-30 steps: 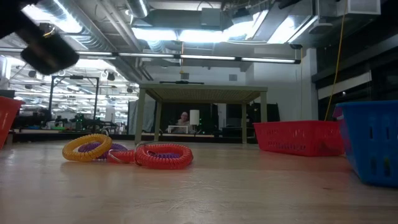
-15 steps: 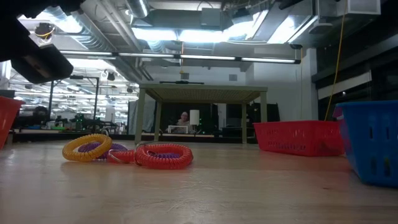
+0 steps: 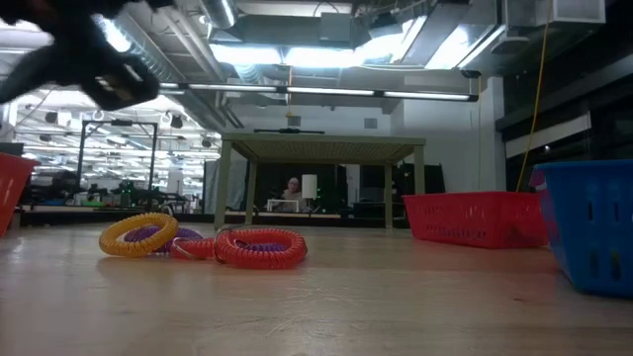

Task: Pick & Place Office Desk Supplies
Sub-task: Put the orange spring rubber band into the orange basket

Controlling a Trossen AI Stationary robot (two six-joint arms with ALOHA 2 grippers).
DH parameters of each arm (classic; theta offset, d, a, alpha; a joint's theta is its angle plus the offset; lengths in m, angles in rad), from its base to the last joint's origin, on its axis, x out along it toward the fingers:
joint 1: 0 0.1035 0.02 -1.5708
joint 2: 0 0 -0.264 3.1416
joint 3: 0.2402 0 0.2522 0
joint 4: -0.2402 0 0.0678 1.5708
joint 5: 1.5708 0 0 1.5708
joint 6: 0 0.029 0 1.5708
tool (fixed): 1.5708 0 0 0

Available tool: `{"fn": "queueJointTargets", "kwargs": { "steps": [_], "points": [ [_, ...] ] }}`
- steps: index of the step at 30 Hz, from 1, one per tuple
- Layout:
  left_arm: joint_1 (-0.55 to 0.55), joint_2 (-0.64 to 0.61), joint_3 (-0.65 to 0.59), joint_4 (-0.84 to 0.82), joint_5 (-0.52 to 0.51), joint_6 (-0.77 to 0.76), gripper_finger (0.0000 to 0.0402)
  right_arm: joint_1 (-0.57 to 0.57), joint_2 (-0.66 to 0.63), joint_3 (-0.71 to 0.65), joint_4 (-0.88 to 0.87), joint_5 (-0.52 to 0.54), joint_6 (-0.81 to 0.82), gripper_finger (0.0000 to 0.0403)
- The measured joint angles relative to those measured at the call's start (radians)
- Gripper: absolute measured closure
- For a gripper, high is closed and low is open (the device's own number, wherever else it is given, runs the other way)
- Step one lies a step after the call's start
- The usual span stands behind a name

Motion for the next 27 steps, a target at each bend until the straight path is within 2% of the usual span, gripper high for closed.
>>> {"fn": "queueJointTargets", "kwargs": {
  "steps": [3,5,10,13,15,22,27],
  "points": [
    [0.052,-0.012,0.0,-0.007,-0.019,0.043,0.023,0.004,-0.044,-0.001,0.293,-0.029,-0.344,0.0174],
    [0.081,-0.014,0.0,-0.016,-0.053,0.081,0.0231,-0.005,-0.078,0.001,0.428,-0.11,-0.511,0.0174],
    [0.134,-0.003,0.0,-0.018,-0.086,0.168,0.0231,-0.026,-0.168,-0.046,0.656,-0.304,-0.704,0.0174],
    [0.151,0.007,0.0,-0.028,-0.085,0.205,0.0231,-0.025,-0.22,-0.095,0.789,-0.427,-0.771,0.0174],
    [0.156,0.006,0.0,-0.053,-0.064,0.223,0.0231,-0.025,-0.241,-0.132,0.838,-0.469,-0.785,0.0174],
    [0.19,-0.004,0.0,-0.196,-0.06,0.373,0.0231,-0.031,-0.26,-0.231,0.854,-0.467,-0.693,0.0174],
    [0.307,0.021,0.0,-0.084,-0.094,0.366,0.0231,-0.045,-0.251,-0.265,0.855,-0.467,-0.642,0.0174]
  ]
}}
